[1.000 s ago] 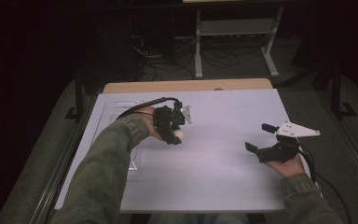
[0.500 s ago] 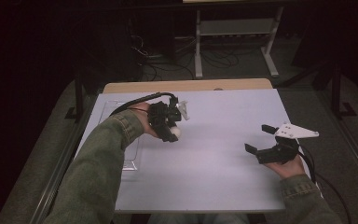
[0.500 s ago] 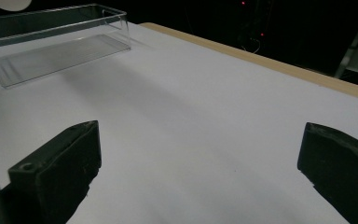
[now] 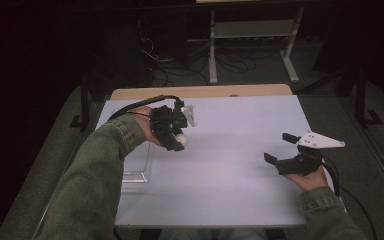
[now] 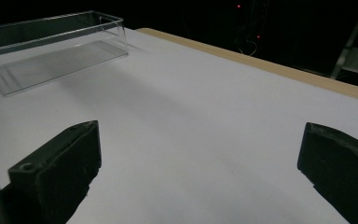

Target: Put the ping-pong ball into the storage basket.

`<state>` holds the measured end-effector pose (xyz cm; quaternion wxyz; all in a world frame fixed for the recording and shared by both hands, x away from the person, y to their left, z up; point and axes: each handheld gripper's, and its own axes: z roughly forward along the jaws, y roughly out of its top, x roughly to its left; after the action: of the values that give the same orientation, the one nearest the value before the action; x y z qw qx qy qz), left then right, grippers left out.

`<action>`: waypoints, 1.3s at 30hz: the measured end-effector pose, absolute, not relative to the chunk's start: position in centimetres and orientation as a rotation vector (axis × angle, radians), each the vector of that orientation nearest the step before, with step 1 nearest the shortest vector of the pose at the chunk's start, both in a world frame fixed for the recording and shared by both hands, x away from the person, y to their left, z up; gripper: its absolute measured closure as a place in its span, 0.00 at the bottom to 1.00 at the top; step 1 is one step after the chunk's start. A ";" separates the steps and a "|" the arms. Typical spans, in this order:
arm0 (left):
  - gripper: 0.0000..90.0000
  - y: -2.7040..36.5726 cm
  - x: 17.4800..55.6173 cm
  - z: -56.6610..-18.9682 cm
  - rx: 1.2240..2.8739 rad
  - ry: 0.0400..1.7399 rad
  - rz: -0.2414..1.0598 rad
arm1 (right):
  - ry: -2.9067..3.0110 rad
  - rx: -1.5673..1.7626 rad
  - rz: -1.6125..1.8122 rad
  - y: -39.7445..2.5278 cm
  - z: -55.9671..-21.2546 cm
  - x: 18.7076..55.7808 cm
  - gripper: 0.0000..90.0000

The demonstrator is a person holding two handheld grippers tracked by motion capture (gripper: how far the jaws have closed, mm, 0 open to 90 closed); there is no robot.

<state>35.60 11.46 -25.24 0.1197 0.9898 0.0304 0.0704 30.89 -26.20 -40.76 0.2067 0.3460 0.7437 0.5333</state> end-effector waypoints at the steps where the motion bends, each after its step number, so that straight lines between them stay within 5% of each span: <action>1: 0.56 11.7 35.6 -25.0 2.891 0.097 0.197 | 2.072 0.964 1.485 -26.2 -40.8 30.9 0.00; 39: 0.57 17.1 35.6 -23.7 2.912 0.176 0.257 | 2.086 0.950 1.472 -26.1 -40.7 30.8 0.00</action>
<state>35.61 17.08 -23.65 0.1061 0.9887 0.0597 0.0871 30.75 -26.11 -40.74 0.2070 0.3410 0.7492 0.5287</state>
